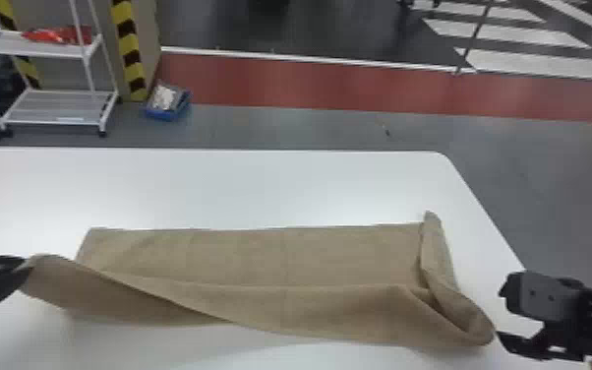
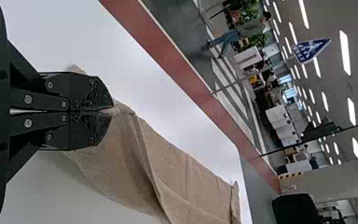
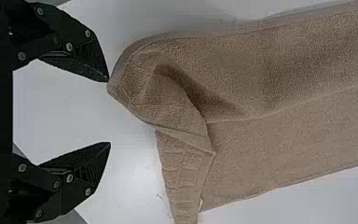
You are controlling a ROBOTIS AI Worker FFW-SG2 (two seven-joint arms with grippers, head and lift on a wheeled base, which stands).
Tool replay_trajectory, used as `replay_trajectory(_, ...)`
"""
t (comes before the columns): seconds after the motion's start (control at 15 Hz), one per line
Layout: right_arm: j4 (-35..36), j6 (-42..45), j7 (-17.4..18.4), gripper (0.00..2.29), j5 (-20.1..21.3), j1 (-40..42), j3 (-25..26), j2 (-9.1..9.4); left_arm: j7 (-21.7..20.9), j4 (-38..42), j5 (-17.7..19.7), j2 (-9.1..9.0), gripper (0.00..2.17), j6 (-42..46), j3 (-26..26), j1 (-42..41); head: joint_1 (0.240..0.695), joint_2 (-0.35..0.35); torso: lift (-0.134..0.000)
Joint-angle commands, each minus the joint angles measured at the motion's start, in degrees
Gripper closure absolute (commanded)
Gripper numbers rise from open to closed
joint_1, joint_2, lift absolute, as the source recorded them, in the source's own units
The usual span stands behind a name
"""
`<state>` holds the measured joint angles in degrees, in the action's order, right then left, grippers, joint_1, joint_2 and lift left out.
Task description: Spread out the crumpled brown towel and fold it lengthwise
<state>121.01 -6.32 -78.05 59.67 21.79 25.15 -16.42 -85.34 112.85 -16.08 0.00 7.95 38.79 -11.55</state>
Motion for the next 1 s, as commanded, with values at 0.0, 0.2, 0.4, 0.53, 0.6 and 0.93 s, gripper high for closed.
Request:
replay_trajectory(0.0, -1.4, 0.0, -0.3, 0.47, 0.6, -0.5, -0.1, -0.37, 0.0, 0.0, 0.0, -0.15, 1.7, 0.0, 0.1, 0.6, 0.695, -0.172, -0.124)
replay_trajectory(0.2, -3.0, 0.0, -0.3, 0.5, 1.7, -1.0, -1.9, -0.63, 0.0, -0.1, -0.1, -0.15, 1.7, -0.2, 0.1, 0.7, 0.695, -0.178, -0.124)
replay_trajectory(0.4, -3.0, 0.0, -0.3, 0.53, 1.7, -1.1, -2.3, -0.63, 0.0, -0.1, -0.1, -0.15, 1.7, -0.2, 0.2, 0.7, 0.695, -0.17, -0.124)
replay_trajectory(0.53, -3.0, 0.0, -0.3, 0.53, 2.3, -0.5, -2.8, -0.63, 0.0, -0.2, -0.2, -0.15, 1.7, -0.2, 0.7, 0.7, 0.695, -0.166, -0.124)
replay_trajectory(0.6, -2.9, 0.0, -0.3, 0.53, 2.5, -0.2, -3.2, -0.63, 0.0, -0.4, -0.1, -0.15, 1.7, 0.0, 0.7, 0.7, 0.695, -0.163, -0.124)
replay_trajectory(0.93, -3.1, -0.1, -0.3, 0.53, 2.6, 0.4, -4.8, -0.63, 0.2, -1.0, -0.1, 0.18, 1.7, 0.0, 0.6, 0.7, 0.695, -0.149, -0.124)
